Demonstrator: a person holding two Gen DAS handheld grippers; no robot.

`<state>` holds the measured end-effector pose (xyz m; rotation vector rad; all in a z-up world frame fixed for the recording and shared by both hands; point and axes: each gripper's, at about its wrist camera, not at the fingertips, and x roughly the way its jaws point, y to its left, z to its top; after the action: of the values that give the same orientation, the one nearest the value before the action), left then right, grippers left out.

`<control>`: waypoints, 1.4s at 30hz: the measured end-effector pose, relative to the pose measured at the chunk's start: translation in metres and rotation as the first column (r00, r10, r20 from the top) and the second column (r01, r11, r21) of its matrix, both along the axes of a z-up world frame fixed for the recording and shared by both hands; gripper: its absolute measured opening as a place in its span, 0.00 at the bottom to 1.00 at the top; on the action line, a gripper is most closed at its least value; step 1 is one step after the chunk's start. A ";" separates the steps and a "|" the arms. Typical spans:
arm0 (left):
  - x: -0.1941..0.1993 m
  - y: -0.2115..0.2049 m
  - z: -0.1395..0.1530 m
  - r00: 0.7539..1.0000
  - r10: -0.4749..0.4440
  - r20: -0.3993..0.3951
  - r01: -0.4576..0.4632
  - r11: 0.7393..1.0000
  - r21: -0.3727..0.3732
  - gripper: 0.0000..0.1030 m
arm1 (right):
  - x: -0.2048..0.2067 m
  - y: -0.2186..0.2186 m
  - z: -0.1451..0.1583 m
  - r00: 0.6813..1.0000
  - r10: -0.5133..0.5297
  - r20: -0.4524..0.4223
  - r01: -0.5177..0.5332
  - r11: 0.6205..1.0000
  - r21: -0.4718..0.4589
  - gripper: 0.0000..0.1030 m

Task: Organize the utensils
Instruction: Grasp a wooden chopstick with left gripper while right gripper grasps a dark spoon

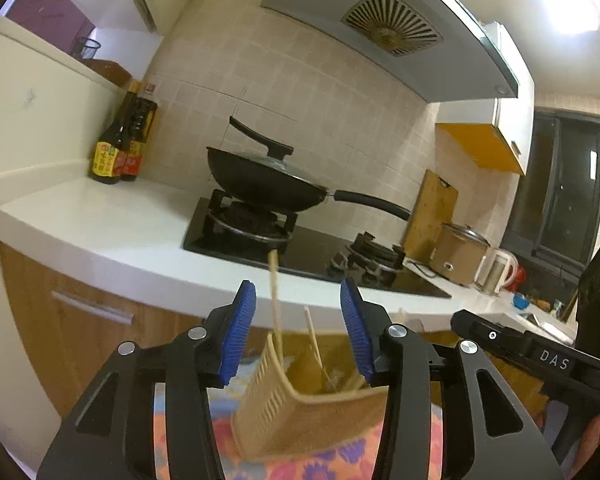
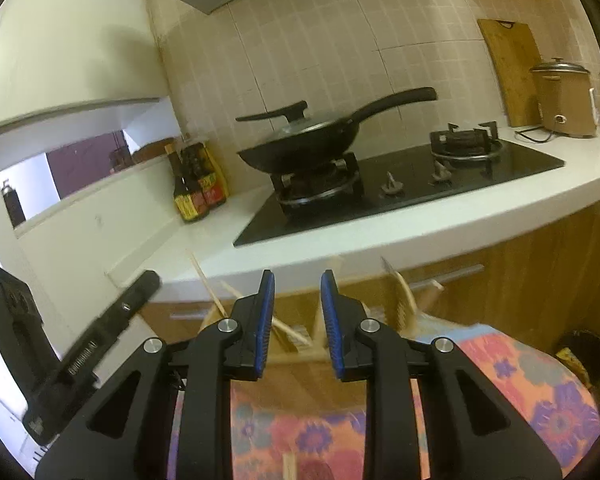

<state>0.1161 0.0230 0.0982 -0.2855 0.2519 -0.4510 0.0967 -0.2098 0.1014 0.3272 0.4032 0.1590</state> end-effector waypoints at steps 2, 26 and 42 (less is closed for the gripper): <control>-0.013 0.003 0.001 1.000 -0.004 -0.007 0.004 1.000 0.014 0.42 | -0.013 -0.003 -0.004 0.999 0.013 -0.032 -0.013 1.000 -0.017 0.20; -0.077 -0.021 -0.109 0.902 -0.010 -0.431 0.107 0.974 0.201 0.41 | -0.080 0.038 -0.142 0.855 0.192 -0.481 -0.270 0.958 -0.098 0.20; -0.073 -0.043 -0.138 0.846 -0.009 -0.534 0.173 0.950 0.258 0.41 | -0.091 0.054 -0.154 0.848 0.140 -0.511 -0.295 0.925 -0.237 0.09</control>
<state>0.0430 -0.0202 -0.0393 -0.0933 0.8733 -0.4156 0.0058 -0.1555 -0.0529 0.0011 0.9607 0.2367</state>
